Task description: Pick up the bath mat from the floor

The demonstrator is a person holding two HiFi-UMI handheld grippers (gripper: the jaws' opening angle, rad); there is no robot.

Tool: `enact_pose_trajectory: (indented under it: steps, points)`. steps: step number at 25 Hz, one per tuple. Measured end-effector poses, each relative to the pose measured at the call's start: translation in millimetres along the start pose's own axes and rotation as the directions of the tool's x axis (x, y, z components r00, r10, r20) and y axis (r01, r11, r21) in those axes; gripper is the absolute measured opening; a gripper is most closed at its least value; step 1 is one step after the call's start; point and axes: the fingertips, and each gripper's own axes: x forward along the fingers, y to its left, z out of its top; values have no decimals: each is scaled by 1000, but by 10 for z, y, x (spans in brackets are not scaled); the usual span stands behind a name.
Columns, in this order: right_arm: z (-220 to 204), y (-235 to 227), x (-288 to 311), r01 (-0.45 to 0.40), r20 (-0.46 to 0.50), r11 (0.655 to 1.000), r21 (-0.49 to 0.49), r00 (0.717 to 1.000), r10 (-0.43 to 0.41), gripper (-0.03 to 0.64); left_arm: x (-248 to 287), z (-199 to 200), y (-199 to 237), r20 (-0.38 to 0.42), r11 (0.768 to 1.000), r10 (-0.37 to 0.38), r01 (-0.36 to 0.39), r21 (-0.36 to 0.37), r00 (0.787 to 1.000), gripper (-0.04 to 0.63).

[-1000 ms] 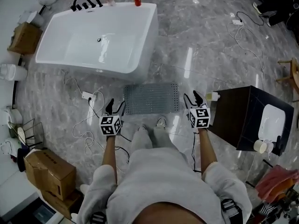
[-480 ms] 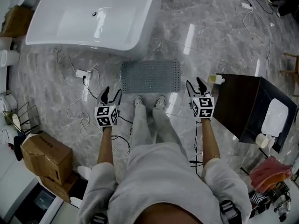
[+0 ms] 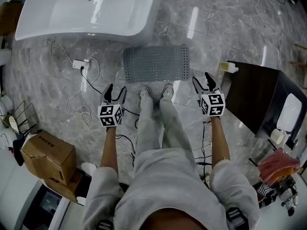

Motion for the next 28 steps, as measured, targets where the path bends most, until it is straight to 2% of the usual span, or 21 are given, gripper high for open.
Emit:
enact_pose_trajectory:
  steps: [11, 18, 28]
  points:
    - [-665, 252, 496, 21, -61, 1000, 19, 998, -20, 256, 452, -611, 386, -37, 999, -39, 38, -21, 999, 263]
    - [-1102, 301, 730, 43, -78, 999, 32, 996, -40, 267, 817, -1017, 655, -55, 999, -25, 23, -45, 998, 264]
    - [-1912, 133, 1065, 89, -147, 995, 56, 986, -80, 282, 1348, -1407, 480, -81, 997, -80, 79, -18, 993, 263]
